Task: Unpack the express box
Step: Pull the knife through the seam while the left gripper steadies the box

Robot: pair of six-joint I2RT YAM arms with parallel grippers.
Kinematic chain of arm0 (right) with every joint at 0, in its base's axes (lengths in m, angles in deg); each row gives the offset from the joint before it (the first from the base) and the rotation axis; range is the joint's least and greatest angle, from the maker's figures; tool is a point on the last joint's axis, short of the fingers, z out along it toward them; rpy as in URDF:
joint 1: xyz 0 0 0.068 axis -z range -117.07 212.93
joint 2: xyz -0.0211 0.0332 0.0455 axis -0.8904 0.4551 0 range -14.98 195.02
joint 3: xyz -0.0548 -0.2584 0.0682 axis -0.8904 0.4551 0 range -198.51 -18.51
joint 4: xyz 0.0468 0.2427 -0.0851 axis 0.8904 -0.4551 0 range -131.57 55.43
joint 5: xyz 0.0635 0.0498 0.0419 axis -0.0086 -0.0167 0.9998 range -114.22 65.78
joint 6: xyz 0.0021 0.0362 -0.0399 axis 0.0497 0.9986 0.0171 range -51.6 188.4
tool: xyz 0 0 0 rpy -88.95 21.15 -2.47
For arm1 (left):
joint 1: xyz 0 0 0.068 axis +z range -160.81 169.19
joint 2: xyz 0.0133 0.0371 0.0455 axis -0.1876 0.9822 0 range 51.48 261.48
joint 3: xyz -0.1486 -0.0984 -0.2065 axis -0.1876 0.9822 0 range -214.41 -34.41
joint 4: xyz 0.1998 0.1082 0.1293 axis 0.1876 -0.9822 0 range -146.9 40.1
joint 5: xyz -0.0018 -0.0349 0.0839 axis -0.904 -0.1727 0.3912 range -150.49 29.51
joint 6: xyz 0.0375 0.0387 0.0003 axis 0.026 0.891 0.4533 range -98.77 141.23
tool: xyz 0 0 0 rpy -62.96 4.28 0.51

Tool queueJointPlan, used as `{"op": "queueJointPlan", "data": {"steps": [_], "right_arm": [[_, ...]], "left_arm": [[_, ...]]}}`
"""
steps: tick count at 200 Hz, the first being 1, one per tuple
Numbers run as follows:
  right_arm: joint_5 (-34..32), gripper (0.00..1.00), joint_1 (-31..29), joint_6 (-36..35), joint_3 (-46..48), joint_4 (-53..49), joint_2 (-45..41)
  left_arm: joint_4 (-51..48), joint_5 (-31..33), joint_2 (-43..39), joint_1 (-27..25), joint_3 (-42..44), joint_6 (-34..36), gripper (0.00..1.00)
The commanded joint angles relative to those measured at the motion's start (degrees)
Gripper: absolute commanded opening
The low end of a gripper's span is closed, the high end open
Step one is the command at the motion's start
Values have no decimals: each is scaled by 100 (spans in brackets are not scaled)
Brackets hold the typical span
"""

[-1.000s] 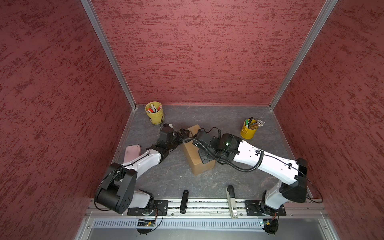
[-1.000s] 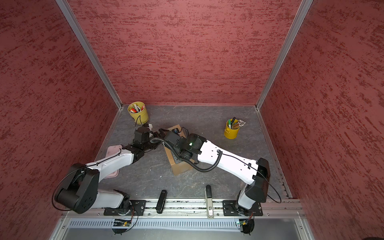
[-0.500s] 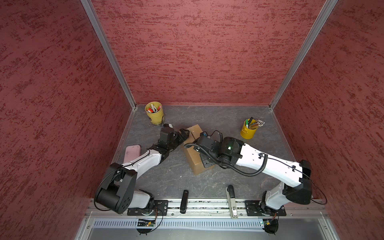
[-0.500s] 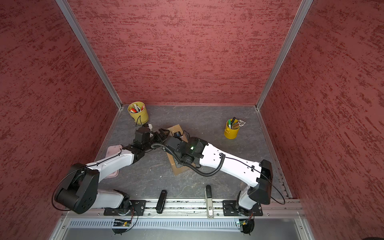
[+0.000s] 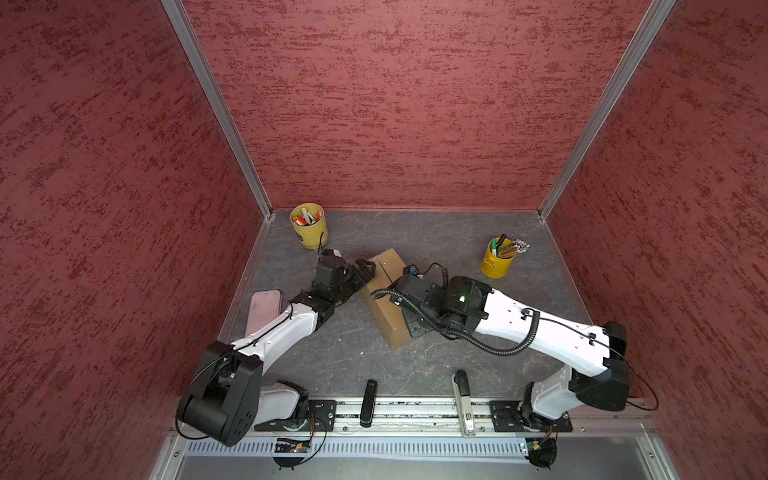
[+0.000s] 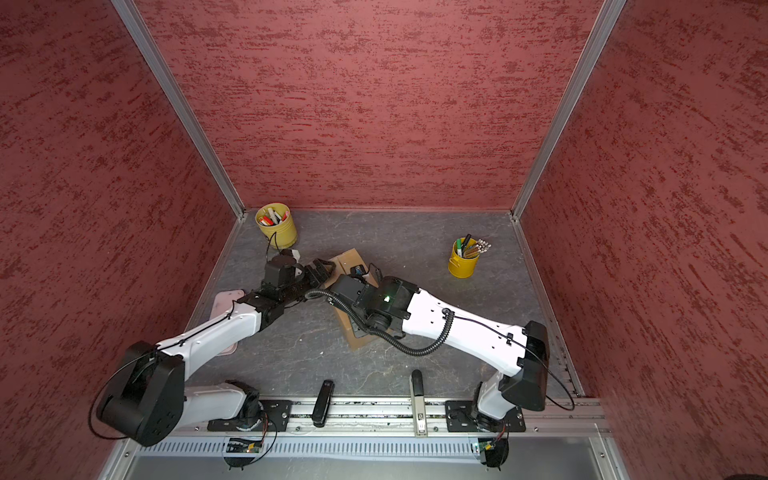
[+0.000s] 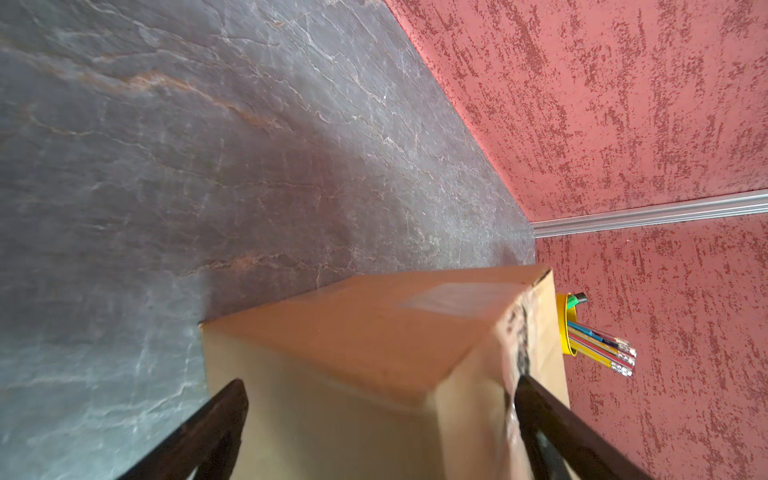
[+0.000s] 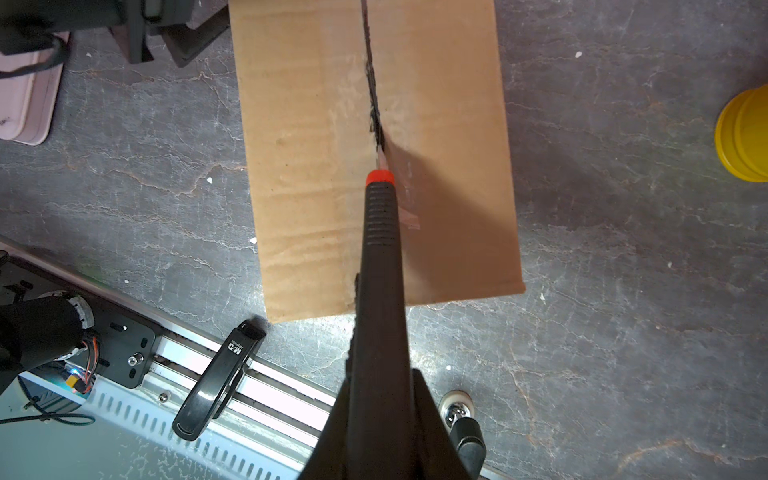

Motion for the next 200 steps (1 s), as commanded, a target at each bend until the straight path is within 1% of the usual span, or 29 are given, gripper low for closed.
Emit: {"op": "queueJointPlan", "data": {"steps": [1, 35, 49, 68, 91, 121, 144, 200], "right_arm": [[-192, 0, -39, 167, 95, 83, -96], [-174, 0, -36, 153, 104, 132, -69], [-165, 0, -34, 119, 74, 145, -48], [-149, 0, -34, 68, 18, 131, -5], [-114, 0, -37, 35, -53, 118, 67], [-44, 0, -38, 17, -115, 91, 144], [-42, 0, -39, 43, -139, 90, 138], [-51, 0, -43, 69, -260, -54, 143]], "left_arm": [[-442, -239, -284, 8, 40, 167, 100], [-797, -550, -645, -9, 23, 222, 100], [-989, -612, -845, -107, 31, 239, 100], [-1220, -664, -1097, -348, 106, 207, 99], [-1177, -649, -1345, -674, 363, -44, 100], [-1067, -358, -1541, -1155, 602, -293, 100], [-854, -195, -1510, -1358, 703, -384, 100], [-399, 41, -1072, -1438, 810, -506, 100]]}}
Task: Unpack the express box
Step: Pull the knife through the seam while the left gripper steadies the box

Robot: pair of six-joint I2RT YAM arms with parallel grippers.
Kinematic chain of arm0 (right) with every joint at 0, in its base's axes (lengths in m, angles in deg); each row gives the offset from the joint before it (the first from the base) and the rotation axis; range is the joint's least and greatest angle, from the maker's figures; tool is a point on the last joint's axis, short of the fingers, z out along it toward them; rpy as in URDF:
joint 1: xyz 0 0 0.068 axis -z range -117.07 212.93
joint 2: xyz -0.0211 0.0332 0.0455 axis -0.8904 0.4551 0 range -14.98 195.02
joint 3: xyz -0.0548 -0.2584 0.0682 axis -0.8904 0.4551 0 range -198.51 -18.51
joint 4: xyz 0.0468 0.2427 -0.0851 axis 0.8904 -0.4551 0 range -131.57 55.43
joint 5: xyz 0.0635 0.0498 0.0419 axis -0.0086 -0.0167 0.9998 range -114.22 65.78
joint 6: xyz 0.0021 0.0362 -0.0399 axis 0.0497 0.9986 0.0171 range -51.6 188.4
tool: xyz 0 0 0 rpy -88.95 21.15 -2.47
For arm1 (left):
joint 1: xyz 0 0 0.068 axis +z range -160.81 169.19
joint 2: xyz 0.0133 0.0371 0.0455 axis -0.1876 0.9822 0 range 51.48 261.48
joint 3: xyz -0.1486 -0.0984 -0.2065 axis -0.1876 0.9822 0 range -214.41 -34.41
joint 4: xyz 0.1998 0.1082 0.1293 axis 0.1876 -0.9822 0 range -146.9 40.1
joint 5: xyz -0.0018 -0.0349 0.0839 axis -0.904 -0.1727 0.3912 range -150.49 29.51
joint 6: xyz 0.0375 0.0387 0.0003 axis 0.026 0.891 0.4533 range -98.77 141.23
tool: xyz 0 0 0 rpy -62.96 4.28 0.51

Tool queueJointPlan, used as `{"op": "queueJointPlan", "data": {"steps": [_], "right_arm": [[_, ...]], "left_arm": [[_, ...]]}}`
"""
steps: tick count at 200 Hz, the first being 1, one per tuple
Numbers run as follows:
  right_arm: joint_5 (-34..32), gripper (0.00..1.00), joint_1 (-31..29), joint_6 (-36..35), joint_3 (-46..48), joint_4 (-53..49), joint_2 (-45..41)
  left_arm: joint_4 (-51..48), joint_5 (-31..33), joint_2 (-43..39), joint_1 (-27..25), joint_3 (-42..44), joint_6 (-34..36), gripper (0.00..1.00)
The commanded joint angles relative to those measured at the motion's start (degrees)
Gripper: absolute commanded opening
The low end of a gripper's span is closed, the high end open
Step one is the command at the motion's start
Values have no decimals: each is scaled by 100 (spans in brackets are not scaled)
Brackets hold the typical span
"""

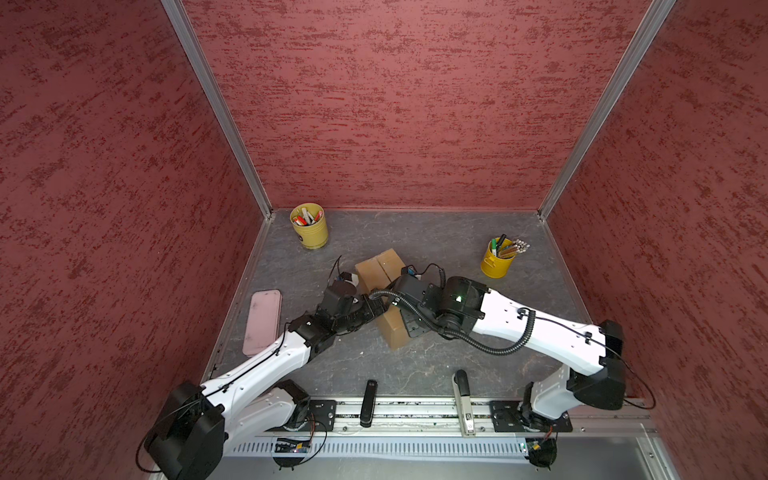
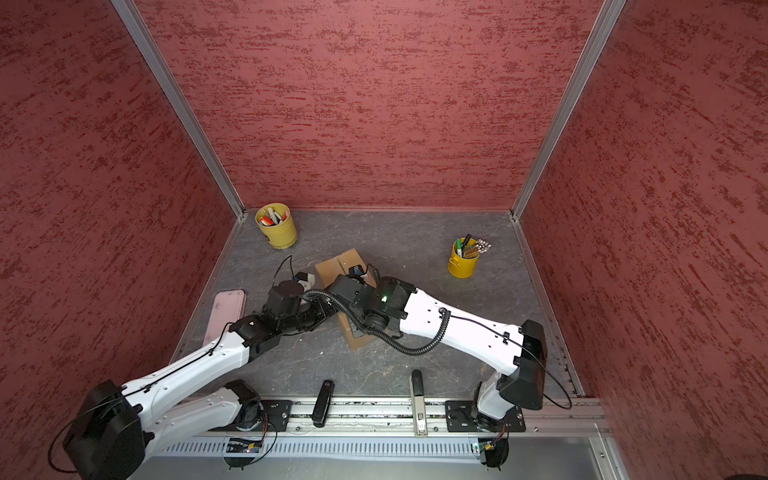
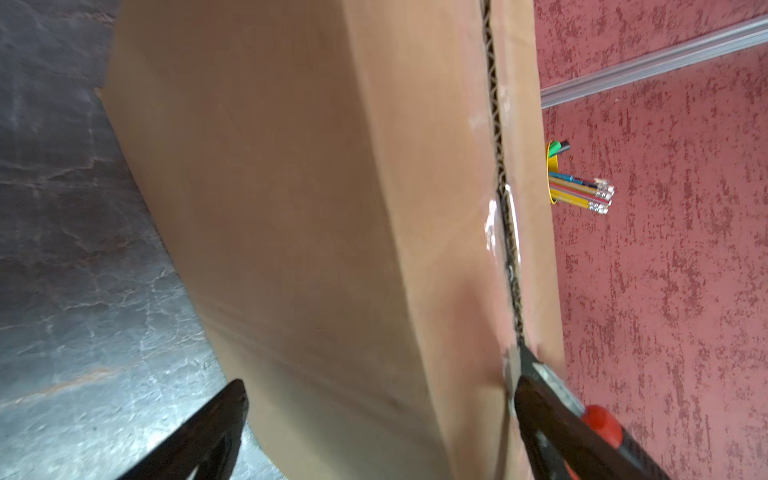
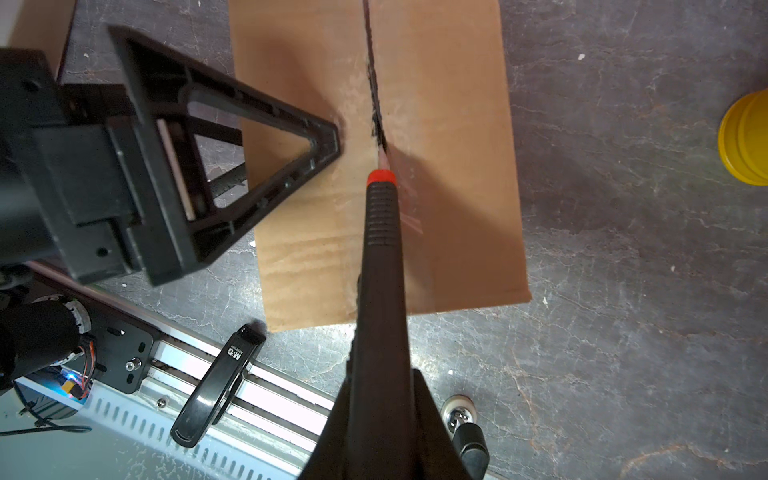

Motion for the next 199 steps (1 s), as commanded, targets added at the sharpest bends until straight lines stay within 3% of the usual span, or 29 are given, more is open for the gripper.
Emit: {"op": "queueJointPlan", "data": {"steps": [1, 199], "right_arm": [[-40, 0, -36, 72, -193, -92, 48], [-42, 0, -298, 321, -875, -1317, 251]], "left_arm": [[323, 254, 174, -46, 95, -103, 100], [690, 941, 1175, -83, -114, -234, 100]]}}
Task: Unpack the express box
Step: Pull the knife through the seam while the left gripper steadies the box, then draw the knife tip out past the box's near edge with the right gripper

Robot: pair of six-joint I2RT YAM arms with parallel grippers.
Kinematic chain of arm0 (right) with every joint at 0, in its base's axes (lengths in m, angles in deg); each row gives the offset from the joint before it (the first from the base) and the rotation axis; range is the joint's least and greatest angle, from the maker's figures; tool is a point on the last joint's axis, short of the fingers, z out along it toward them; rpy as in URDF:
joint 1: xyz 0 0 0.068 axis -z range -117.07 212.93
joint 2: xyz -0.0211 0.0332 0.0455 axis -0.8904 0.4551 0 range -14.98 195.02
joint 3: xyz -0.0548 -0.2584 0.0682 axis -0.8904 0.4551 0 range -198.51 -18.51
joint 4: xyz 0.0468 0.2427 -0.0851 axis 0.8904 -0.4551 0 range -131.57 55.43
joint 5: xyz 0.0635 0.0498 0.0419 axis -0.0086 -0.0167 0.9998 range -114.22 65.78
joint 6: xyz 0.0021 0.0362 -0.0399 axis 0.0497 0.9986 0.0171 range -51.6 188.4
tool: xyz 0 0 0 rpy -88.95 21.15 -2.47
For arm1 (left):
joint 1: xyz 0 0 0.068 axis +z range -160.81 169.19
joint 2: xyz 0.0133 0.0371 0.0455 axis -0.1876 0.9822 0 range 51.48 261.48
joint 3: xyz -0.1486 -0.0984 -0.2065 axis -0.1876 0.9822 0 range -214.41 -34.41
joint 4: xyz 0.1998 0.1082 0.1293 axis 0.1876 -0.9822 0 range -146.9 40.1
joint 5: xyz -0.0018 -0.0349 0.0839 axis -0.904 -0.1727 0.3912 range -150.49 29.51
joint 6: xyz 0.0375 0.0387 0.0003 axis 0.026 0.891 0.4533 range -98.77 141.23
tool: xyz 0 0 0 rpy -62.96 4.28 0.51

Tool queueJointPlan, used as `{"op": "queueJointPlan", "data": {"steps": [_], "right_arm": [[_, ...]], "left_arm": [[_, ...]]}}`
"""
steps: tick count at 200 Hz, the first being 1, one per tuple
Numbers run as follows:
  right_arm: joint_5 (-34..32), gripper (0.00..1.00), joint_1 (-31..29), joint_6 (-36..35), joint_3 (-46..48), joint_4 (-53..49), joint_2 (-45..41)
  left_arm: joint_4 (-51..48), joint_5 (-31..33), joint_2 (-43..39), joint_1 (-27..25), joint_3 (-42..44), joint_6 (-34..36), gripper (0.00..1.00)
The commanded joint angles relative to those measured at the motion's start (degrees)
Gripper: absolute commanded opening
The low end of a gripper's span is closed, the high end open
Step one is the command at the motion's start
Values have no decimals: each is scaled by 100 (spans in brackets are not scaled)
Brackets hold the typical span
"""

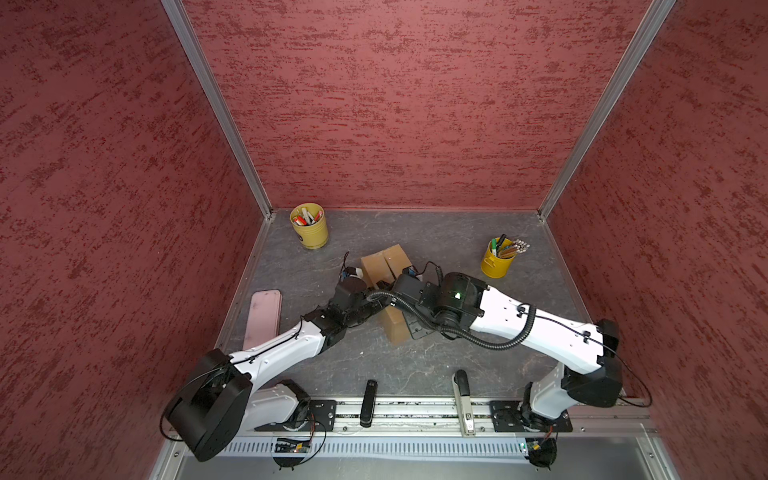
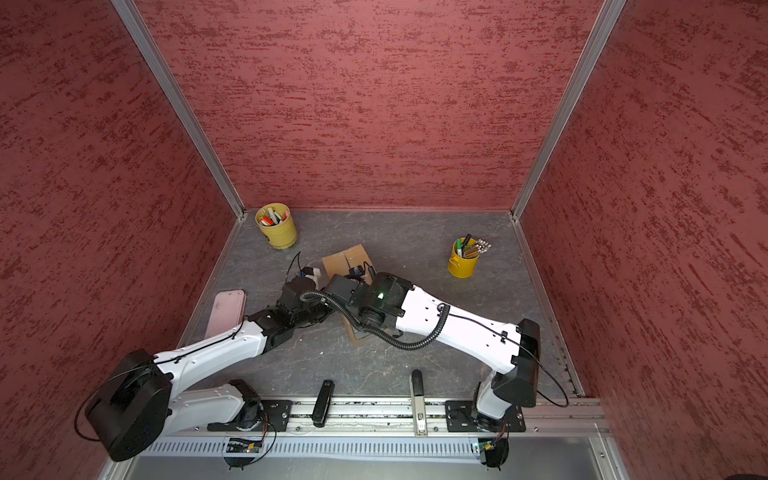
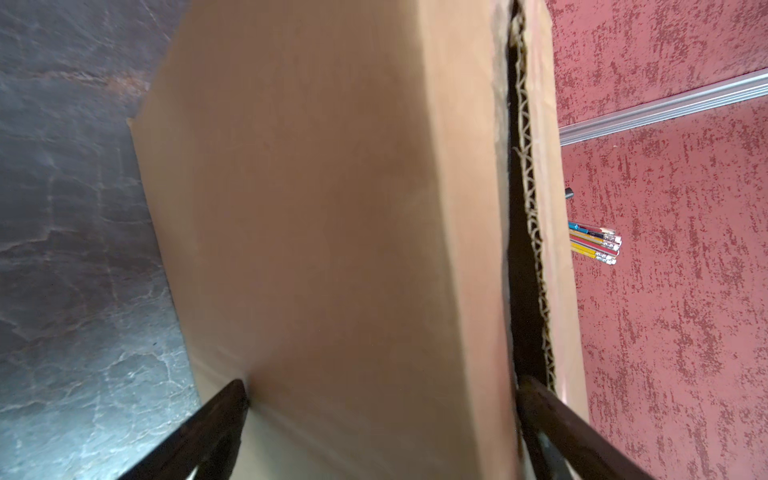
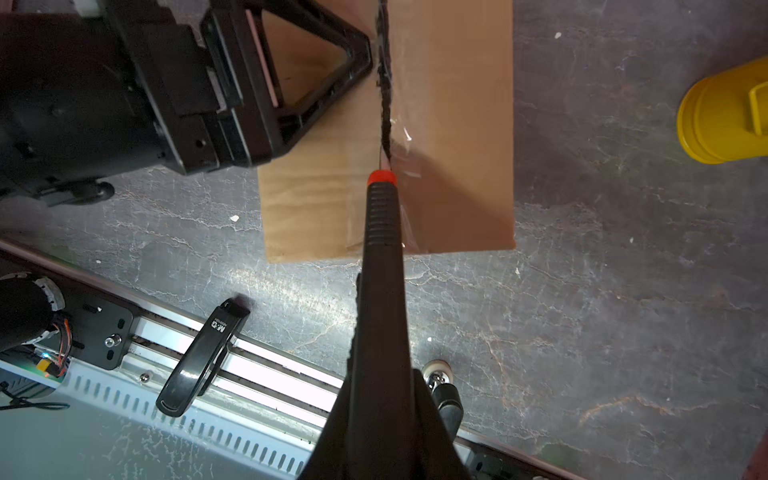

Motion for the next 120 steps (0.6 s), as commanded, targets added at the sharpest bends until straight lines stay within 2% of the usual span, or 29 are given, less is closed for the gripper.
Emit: {"op": "queueJointPlan", "data": {"steps": [1, 120], "right_arm": [[-8, 0, -168, 213, -264, -365, 51], [-108, 0, -528, 721, -332, -759, -6]], "left_arm": [[-364, 332, 194, 6, -4, -40, 100], [-269, 522, 437, 16, -131, -47, 100]]}}
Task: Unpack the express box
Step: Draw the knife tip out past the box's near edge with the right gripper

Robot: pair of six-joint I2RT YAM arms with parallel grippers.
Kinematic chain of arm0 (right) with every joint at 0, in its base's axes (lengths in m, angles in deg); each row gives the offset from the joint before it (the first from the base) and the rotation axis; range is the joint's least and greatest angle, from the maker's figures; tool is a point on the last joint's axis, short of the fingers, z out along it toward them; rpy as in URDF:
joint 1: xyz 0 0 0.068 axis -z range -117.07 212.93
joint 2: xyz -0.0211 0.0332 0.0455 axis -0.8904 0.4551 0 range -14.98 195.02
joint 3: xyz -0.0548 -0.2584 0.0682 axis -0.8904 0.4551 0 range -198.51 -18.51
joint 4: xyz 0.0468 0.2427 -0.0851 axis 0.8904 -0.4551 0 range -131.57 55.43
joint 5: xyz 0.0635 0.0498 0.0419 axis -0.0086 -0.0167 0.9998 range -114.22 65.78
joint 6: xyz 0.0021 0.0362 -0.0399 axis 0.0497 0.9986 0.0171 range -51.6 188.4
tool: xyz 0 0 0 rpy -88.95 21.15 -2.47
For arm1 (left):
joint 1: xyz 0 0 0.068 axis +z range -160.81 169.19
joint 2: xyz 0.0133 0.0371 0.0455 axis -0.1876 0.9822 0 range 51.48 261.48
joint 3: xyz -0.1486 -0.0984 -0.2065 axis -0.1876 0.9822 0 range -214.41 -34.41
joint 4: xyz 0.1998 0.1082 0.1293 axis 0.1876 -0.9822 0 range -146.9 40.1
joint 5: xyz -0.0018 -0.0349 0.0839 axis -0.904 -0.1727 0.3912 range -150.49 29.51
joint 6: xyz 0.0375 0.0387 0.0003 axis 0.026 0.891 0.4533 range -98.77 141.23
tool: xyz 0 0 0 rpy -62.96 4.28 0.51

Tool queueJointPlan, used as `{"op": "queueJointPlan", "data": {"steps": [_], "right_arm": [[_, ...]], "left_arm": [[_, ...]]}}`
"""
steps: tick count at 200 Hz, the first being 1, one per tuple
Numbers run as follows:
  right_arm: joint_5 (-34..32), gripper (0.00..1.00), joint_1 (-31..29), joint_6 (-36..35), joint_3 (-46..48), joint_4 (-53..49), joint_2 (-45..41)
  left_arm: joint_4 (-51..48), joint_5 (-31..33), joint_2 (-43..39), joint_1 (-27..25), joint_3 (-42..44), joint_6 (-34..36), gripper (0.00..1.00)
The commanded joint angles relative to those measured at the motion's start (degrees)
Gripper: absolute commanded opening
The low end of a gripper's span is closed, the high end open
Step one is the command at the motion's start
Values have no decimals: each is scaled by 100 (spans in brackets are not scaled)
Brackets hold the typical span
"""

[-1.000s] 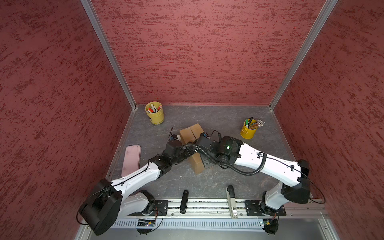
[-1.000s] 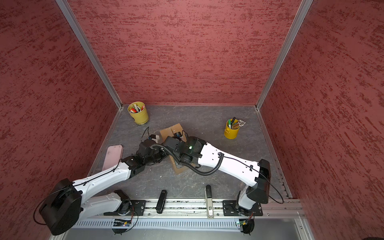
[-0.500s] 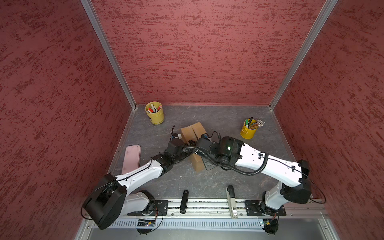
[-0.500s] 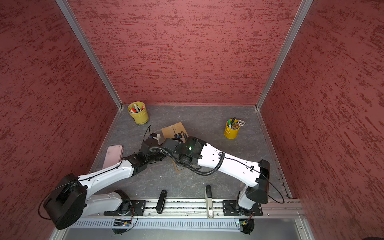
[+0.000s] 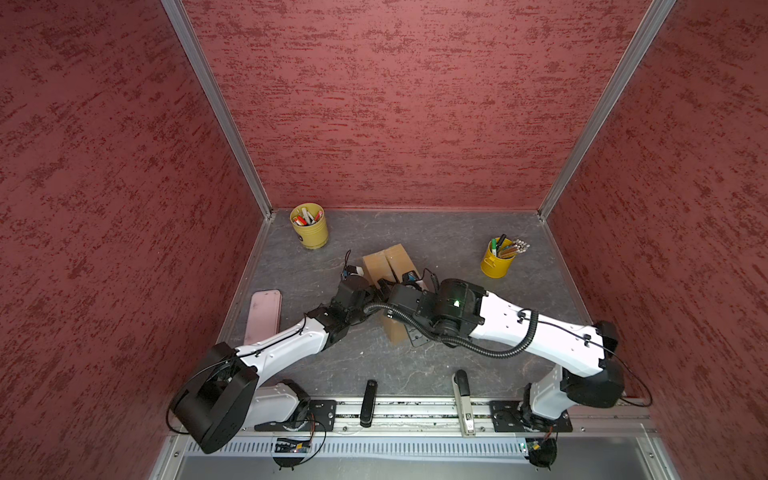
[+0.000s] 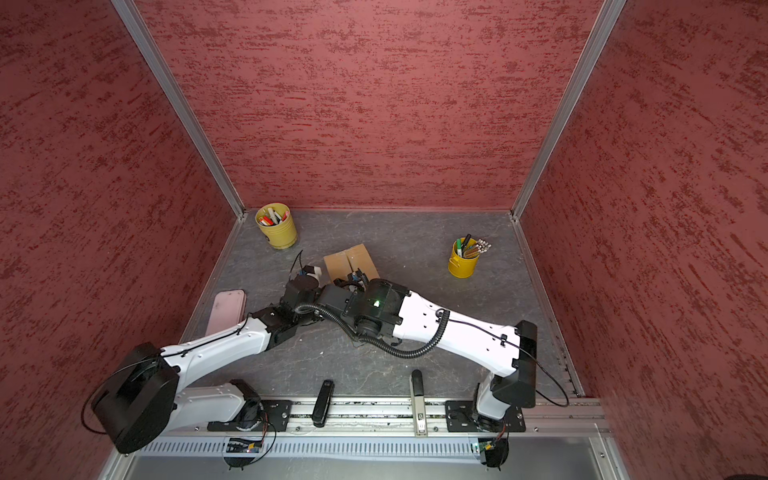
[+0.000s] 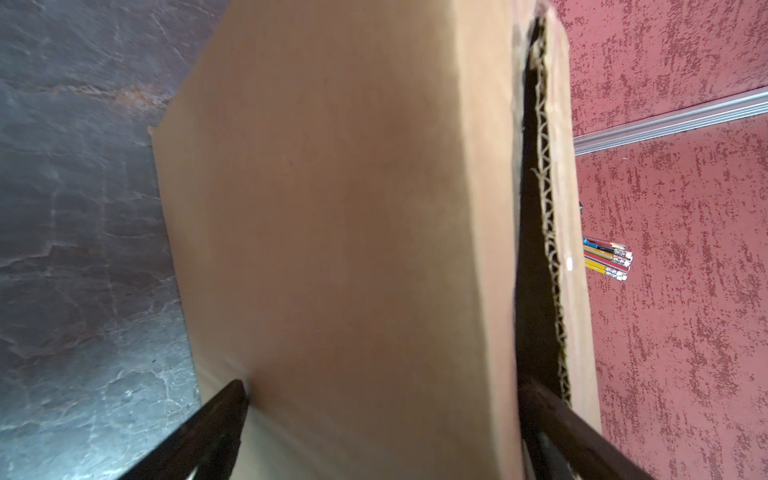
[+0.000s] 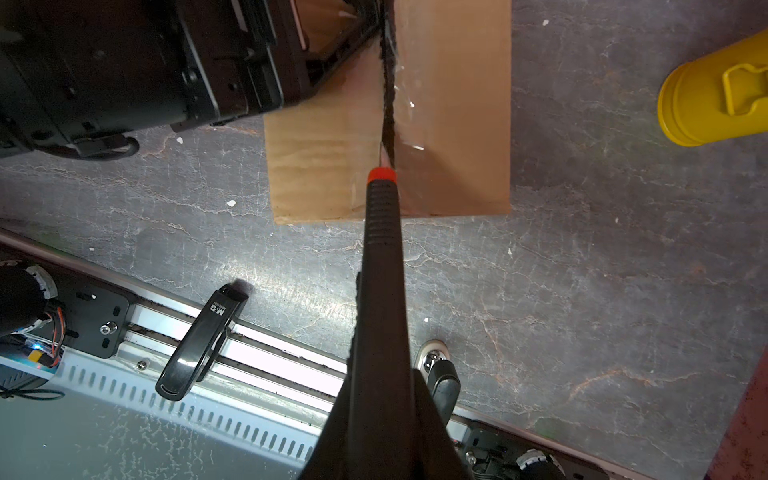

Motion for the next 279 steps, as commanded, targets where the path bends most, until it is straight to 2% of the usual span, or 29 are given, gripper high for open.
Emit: {"op": "queueJointPlan", "data": {"steps": [1, 201, 279], "right_arm": [[71, 0, -168, 274, -118, -329, -73], [36, 0, -610, 901, 199, -517, -463], [-289, 0, -683, 1075, 62, -676, -678]], "left_arm": [[-334, 374, 209, 18, -18, -7, 100], [-431, 632, 202, 4, -52, -51, 100], [-457, 686, 151, -7, -45, -30, 100]]}}
